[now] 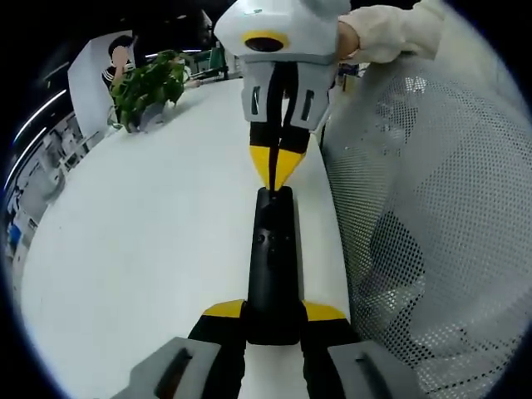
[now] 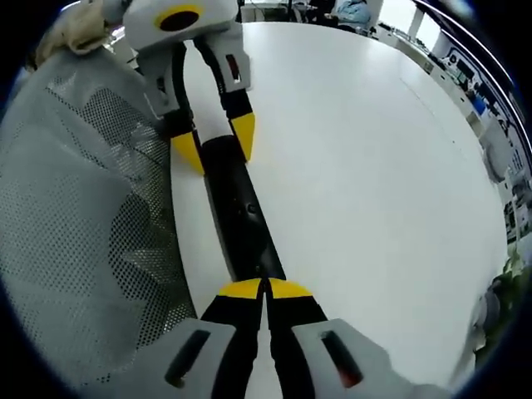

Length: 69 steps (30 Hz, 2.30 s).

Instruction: Press the specified remote control buttons in sequence, fully releasing each button before pressing the next.

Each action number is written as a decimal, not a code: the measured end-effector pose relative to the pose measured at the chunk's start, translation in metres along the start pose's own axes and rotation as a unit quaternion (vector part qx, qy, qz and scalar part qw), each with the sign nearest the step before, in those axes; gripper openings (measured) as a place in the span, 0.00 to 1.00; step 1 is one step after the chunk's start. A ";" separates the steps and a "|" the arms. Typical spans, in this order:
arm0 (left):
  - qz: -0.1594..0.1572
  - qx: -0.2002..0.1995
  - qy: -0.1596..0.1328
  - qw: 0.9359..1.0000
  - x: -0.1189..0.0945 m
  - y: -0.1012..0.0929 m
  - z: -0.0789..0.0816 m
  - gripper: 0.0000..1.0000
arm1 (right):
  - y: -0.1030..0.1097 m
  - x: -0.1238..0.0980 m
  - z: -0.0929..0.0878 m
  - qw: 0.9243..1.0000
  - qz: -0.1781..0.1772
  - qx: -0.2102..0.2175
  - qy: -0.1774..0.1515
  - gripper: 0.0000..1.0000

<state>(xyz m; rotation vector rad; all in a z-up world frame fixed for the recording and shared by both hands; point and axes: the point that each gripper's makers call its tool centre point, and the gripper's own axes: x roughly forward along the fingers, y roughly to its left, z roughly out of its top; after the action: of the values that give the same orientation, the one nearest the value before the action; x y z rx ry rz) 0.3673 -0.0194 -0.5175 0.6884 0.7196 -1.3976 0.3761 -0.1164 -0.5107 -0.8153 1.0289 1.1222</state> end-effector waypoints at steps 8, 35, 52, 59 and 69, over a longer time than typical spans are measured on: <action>0.000 -0.001 -0.001 1.000 0.000 0.000 0.001 0.25 | -0.002 -0.001 -0.001 0.999 0.007 0.029 -0.015 0.00; -0.001 -0.002 -0.001 1.000 0.001 0.002 0.001 0.25 | 0.001 0.003 0.009 1.000 0.005 0.007 -0.015 0.00; -0.001 -0.004 0.000 1.000 0.001 0.002 0.001 0.25 | 0.002 0.003 0.009 1.000 0.008 0.015 -0.006 0.00; 0.000 -0.005 0.000 1.000 0.001 0.002 0.001 0.25 | 0.003 0.003 0.012 1.000 0.005 -0.001 -0.021 0.00; 0.000 -0.005 -0.001 1.000 0.001 0.002 0.001 0.25 | 0.005 0.006 0.021 0.999 0.007 -0.024 -0.022 0.01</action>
<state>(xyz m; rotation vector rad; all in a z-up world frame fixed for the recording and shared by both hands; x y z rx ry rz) 0.3690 -0.0206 -0.5174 0.6795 0.7253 -1.3929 0.3765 -0.0937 -0.5097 -0.8198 0.9757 1.1749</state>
